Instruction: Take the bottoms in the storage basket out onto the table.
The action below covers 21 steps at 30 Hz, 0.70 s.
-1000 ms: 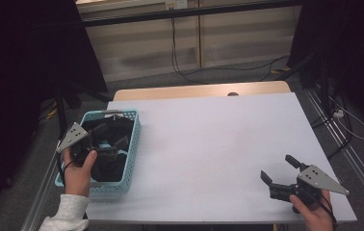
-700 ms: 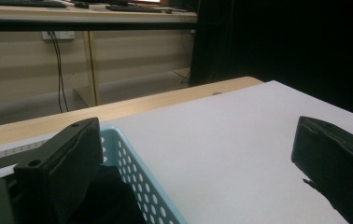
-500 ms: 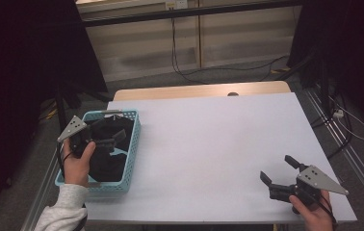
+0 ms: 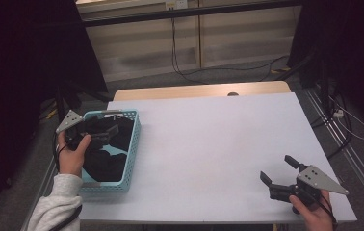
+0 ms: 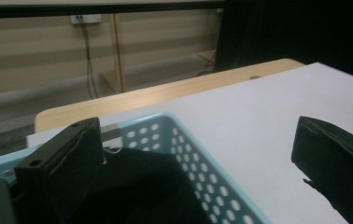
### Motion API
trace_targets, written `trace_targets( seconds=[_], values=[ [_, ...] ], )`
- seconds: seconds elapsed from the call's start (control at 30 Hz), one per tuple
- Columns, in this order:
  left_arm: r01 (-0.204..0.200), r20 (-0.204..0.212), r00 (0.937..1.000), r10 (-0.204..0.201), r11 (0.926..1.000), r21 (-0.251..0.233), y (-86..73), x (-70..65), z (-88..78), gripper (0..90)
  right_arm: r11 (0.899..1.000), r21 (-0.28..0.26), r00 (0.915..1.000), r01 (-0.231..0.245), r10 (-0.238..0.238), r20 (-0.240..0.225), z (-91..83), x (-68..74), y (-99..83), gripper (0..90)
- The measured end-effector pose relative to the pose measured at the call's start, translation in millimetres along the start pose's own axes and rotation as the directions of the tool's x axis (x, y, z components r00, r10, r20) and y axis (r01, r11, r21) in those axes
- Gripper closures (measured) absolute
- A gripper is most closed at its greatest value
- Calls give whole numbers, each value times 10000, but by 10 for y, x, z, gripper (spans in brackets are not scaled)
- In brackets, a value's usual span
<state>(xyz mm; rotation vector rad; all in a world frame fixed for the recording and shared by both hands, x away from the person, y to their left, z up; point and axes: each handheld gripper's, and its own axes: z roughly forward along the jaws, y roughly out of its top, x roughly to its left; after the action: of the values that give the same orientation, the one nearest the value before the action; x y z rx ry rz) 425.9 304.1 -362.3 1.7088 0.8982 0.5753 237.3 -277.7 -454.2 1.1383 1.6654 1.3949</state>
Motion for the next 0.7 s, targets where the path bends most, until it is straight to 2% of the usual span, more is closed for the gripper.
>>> trace_targets(
  seconds=[0.1,0.3,0.57,0.7],
  values=[
    [-369,-146,9992,375,9986,369,-17,66,24,22,10000,-2,10000,29,-29,-1,-7,-4,1,10],
    [-438,-354,9983,470,9953,867,-113,157,75,22,9999,53,9999,90,-90,-71,0,0,-3,10],
    [-573,-323,9975,624,9883,1413,-247,183,126,23,9999,56,9999,104,-104,-101,-2,3,-2,11],
    [-758,-95,9969,787,9819,1736,-303,211,144,32,9999,67,9998,123,-122,-132,0,2,-3,11]
  ],
)
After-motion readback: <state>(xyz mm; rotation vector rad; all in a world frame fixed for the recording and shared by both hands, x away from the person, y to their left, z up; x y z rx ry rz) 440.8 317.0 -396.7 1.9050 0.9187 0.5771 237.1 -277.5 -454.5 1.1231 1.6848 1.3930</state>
